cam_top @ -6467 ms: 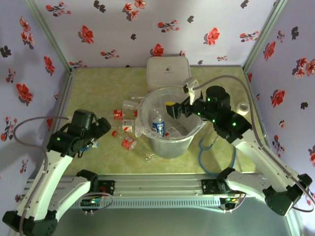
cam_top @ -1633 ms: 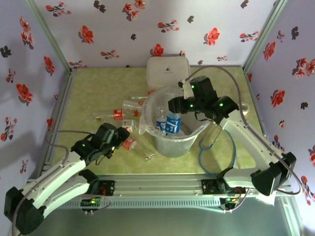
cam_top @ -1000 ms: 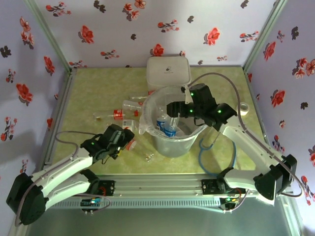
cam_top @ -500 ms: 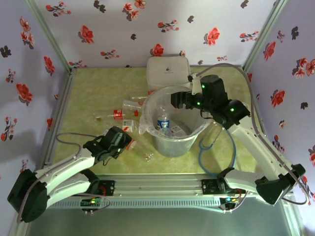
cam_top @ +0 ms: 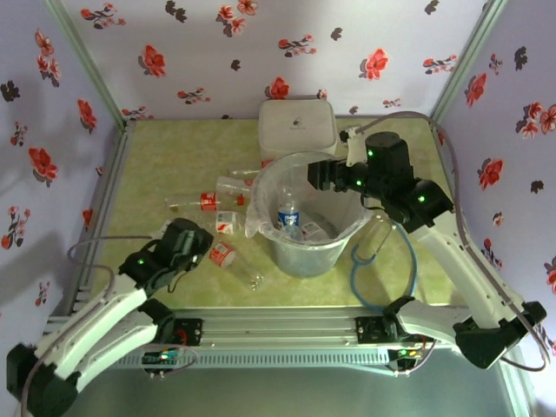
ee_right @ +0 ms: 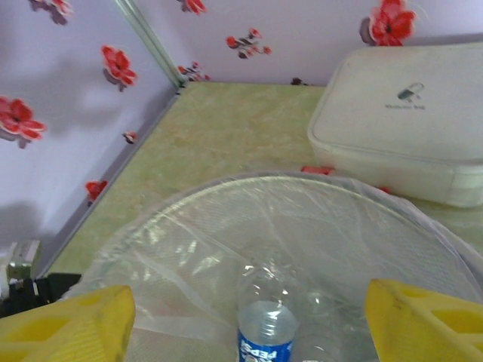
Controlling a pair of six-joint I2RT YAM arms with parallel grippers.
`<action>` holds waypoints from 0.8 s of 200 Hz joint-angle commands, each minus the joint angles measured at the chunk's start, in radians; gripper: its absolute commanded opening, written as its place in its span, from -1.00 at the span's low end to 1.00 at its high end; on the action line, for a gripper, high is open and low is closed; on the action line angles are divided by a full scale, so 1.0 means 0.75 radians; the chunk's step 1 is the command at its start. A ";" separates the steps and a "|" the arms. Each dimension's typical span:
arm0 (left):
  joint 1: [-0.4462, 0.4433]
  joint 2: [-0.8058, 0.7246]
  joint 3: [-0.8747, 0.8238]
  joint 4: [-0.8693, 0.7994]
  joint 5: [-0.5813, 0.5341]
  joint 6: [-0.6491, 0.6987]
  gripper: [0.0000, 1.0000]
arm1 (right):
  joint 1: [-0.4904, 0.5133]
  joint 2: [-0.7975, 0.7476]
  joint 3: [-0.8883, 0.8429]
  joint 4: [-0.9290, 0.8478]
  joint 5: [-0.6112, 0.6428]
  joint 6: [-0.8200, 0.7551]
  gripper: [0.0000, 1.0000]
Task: Put the plastic bottles in the bin
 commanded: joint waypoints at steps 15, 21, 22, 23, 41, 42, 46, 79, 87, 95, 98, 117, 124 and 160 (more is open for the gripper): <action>0.080 0.067 0.089 -0.171 0.131 0.163 0.18 | 0.011 -0.014 0.057 0.024 -0.015 -0.056 0.60; 0.076 0.090 0.069 -0.148 0.173 0.151 0.30 | 0.012 -0.012 0.052 0.021 -0.003 -0.056 0.61; 0.075 0.095 0.065 -0.142 0.176 0.148 0.31 | 0.011 -0.012 0.051 0.022 -0.003 -0.055 0.61; 0.073 0.099 0.062 -0.137 0.180 0.145 0.33 | 0.011 -0.012 0.050 0.022 -0.001 -0.055 0.60; 0.051 0.149 -0.006 -0.073 0.166 0.117 0.52 | 0.011 -0.014 0.023 0.032 0.031 -0.050 0.61; 0.051 0.151 -0.010 -0.070 0.164 0.115 0.53 | 0.011 -0.014 0.023 0.030 0.035 -0.050 0.61; 0.051 0.159 -0.021 -0.057 0.156 0.112 0.57 | 0.011 -0.014 0.022 0.025 0.051 -0.052 0.61; 0.024 0.272 -0.080 0.040 0.153 0.095 0.75 | 0.007 -0.027 0.025 -0.042 0.155 -0.099 0.62; 0.006 0.304 -0.100 0.082 0.152 0.076 0.76 | 0.005 -0.027 0.021 -0.052 0.174 -0.106 0.63; -0.015 0.335 -0.123 0.137 0.152 0.056 0.78 | 0.003 -0.028 0.017 -0.057 0.189 -0.110 0.63; -0.021 0.347 -0.131 0.158 0.152 0.048 0.78 | 0.002 -0.028 0.014 -0.056 0.193 -0.110 0.63; -0.051 0.427 -0.160 0.274 0.162 0.039 0.87 | 0.000 -0.021 -0.004 -0.040 0.196 -0.101 0.62; -0.055 0.459 -0.157 0.285 0.162 0.049 0.88 | -0.001 -0.015 -0.006 -0.037 0.193 -0.100 0.62; -0.062 0.529 -0.176 0.354 0.157 0.042 0.64 | -0.001 0.008 -0.006 -0.047 0.196 -0.106 0.63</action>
